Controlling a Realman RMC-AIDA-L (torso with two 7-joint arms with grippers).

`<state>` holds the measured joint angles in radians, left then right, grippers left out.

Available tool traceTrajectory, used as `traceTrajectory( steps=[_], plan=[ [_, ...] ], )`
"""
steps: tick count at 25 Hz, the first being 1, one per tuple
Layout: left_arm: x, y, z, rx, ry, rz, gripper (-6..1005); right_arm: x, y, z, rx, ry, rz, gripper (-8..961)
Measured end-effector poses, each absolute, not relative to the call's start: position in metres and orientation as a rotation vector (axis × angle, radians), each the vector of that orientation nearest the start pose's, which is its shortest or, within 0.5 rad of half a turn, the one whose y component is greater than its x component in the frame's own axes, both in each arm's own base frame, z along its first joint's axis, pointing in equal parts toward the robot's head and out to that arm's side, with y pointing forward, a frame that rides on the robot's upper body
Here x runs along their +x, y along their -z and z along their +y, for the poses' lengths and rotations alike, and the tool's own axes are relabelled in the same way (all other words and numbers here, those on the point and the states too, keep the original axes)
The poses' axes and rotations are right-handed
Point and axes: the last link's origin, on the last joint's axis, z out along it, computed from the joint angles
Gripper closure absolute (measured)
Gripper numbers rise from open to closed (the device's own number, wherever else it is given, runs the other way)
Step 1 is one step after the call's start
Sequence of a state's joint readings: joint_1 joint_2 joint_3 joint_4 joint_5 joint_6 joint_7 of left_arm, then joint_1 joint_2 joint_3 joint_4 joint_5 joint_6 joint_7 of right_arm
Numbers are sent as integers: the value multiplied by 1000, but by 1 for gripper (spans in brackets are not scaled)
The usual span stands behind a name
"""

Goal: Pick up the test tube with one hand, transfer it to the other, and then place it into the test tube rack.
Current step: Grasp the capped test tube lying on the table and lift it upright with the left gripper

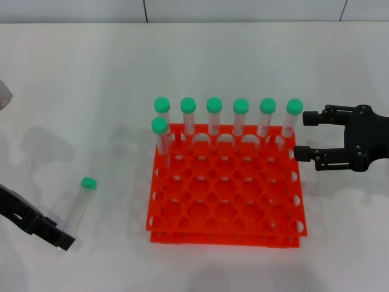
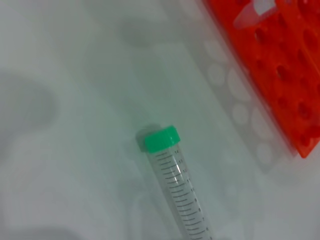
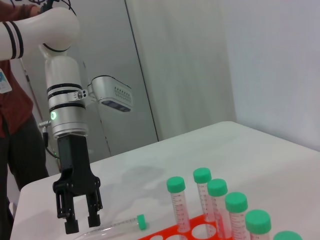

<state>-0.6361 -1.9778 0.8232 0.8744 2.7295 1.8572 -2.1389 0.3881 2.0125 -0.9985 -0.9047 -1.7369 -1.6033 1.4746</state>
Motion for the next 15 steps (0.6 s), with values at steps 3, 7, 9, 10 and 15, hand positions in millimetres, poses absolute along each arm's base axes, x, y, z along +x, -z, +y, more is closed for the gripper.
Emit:
traceTrajectory(
  steps=[3,7,9,10,15],
  plan=[
    [-296,-51,310,-2734,-554,-1457,389,244,-33,316,-2794,-707,443,156],
    [-296,-50,311,-2729,-571,-1455,410,245,-33,317,-2792,-706,442,156],
    [-296,-49,311,-2728,-571,-1454,420,245,-33,317,-2789,-705,443,156],
    [-296,-49,312,-2725,-570,-1450,425,245,-33,317,-2788,-704,443,156],
    [-295,-49,314,-2721,-570,-1441,435,245,-33,317,-2787,-703,445,156]
  ],
)
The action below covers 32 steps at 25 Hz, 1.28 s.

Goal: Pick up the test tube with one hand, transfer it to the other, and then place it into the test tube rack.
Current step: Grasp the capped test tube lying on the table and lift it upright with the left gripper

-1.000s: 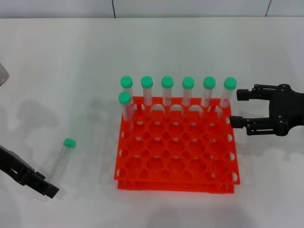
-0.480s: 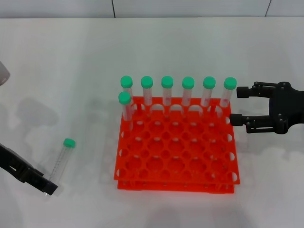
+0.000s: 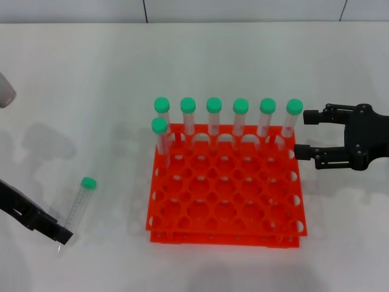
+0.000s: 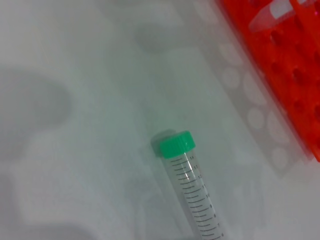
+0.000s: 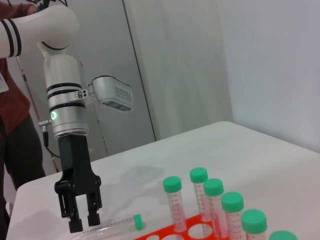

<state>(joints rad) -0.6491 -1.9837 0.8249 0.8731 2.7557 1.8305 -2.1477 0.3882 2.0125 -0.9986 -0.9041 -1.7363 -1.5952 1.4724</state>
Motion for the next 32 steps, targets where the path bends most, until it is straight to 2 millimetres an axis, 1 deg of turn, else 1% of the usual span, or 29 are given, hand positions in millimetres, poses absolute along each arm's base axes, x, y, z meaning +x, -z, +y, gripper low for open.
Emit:
traceTrajectory(
  steps=[10,18,23,32],
  plan=[
    [-289,-42,319,-2749,-585,-1424,440,245,-33,318,-2784,-701,447,155],
    [-290,-37,317,-2757,-645,-1409,443,245,-33,318,-2784,-702,443,156],
    [-290,-37,318,-2754,-654,-1409,445,244,-33,319,-2783,-701,441,155],
    [-291,-38,319,-2740,-672,-1400,533,244,-33,320,-2777,-696,440,155]
  ],
)
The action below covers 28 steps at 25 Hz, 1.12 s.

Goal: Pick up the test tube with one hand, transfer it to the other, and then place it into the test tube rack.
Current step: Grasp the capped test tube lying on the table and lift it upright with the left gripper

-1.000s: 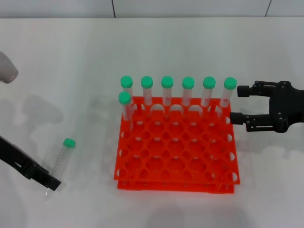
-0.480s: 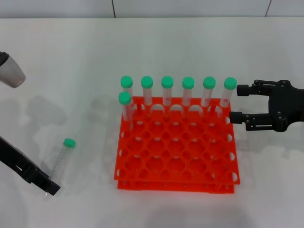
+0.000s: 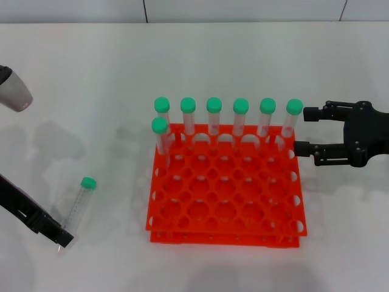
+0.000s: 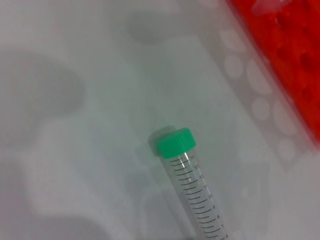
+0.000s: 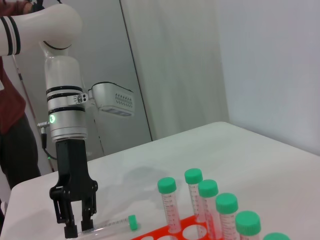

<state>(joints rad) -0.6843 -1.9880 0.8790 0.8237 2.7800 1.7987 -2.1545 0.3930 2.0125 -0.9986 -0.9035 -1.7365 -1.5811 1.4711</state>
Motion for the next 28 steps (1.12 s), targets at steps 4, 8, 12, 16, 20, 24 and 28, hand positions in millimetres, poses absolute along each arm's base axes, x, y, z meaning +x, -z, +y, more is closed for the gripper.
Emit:
traceTrajectory(
  steps=[4,8,12,16,20,24,28],
  plan=[
    [-291,-38,320,-2736,-673,-1397,546,244,-33,321,-2776,-696,438,155],
    [-289,-38,322,-2734,-673,-1393,559,243,-33,322,-2775,-695,435,155],
    [-288,-38,324,-2731,-672,-1386,566,243,-33,323,-2771,-692,434,155],
    [-286,-37,326,-2734,-700,-1374,567,243,-33,323,-2768,-690,434,155],
    [-282,-35,327,-2742,-718,-1368,568,244,-34,323,-2767,-688,434,155],
    [-280,-36,329,-2738,-723,-1367,569,244,-34,323,-2765,-687,436,155],
    [-278,-34,328,-2745,-737,-1364,570,245,-34,323,-2765,-687,439,155]
  ],
)
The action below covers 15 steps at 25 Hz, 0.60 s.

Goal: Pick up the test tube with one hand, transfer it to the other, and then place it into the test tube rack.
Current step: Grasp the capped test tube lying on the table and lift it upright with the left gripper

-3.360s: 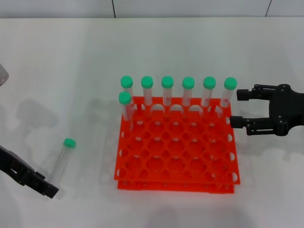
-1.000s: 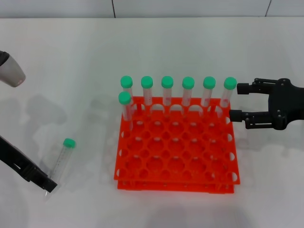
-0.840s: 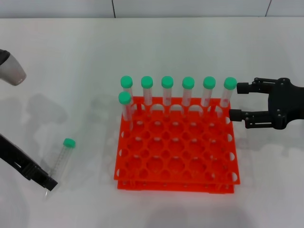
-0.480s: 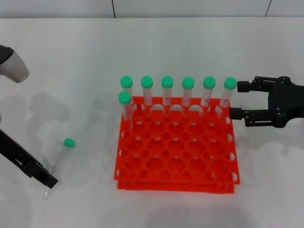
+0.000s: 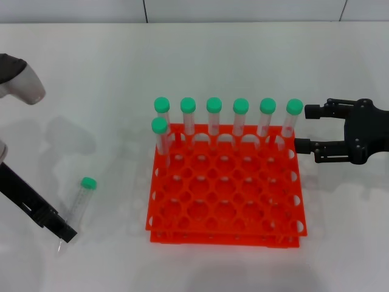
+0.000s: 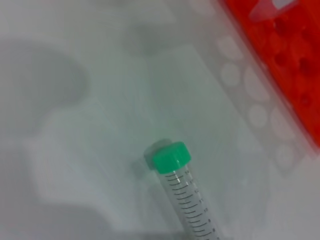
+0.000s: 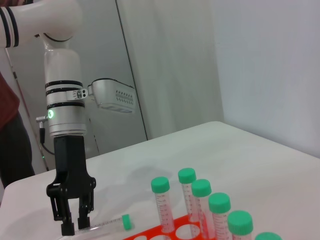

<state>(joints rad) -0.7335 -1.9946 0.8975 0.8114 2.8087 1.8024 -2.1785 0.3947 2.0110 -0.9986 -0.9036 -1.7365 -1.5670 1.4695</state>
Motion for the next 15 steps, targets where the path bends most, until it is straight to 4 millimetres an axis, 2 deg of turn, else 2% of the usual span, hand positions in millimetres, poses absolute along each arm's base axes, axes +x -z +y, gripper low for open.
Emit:
traceTrajectory(
  steps=[15],
  plan=[
    [-278,-28,324,-2758,-768,-1368,575,245,-35,322,-2761,-700,426,156]
  ],
)
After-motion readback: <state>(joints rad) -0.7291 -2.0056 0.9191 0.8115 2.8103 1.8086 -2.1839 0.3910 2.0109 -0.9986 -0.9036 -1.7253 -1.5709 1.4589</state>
